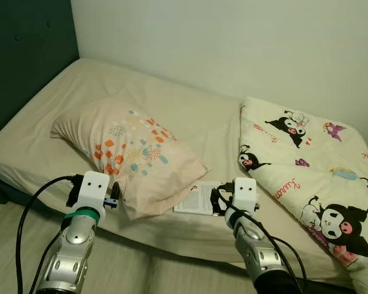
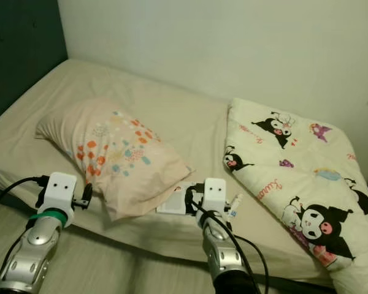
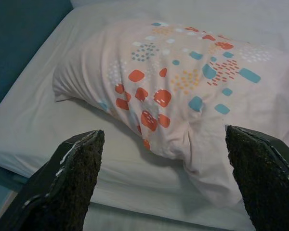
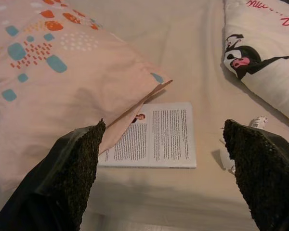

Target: Clean up the room

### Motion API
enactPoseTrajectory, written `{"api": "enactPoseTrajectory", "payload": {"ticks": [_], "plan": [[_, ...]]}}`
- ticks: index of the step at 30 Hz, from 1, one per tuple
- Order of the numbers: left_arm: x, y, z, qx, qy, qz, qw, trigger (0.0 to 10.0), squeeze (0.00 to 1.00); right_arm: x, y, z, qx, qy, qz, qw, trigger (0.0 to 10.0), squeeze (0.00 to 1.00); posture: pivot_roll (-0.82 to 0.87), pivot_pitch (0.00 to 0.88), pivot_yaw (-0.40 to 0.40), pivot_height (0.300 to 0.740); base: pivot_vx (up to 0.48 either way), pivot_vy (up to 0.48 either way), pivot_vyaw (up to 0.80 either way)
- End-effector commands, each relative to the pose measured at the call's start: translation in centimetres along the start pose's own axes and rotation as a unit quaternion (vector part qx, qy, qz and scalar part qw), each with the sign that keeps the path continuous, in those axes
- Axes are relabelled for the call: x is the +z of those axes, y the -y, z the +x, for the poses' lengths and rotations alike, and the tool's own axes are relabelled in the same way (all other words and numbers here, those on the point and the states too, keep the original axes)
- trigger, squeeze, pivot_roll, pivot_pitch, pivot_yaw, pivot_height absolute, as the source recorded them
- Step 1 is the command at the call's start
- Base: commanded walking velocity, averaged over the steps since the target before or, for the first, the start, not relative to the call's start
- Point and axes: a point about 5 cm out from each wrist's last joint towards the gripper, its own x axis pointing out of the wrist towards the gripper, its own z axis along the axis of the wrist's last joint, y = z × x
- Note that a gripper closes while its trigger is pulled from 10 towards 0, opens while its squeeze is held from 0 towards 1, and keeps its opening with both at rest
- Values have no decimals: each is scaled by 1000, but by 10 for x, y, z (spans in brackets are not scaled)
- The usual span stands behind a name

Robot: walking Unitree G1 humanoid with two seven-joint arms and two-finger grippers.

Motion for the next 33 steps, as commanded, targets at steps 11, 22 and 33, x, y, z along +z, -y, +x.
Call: {"api": "enactPoseTrajectory", "payload": {"ticks": [11, 22, 33], "plan": [[-6, 6, -5, 1, -11, -11, 1000, 10000, 0, 0, 12, 1, -15, -5, 12, 1000, 10000, 0, 74, 5, -149, 740, 0, 0, 0], [-10, 0, -6, 16, -18, -21, 999, 10000, 0, -5, 12, -2, -11, -10, -31, 999, 10000, 0, 66, 7, -144, 740, 0, 0, 0], [-9, 4, -6, 15, -17, -19, 1000, 10000, 0, 2, 5, -2, 15, 8, -17, 1000, 10000, 0, 57, 18, -142, 740, 0, 0, 0]]}}
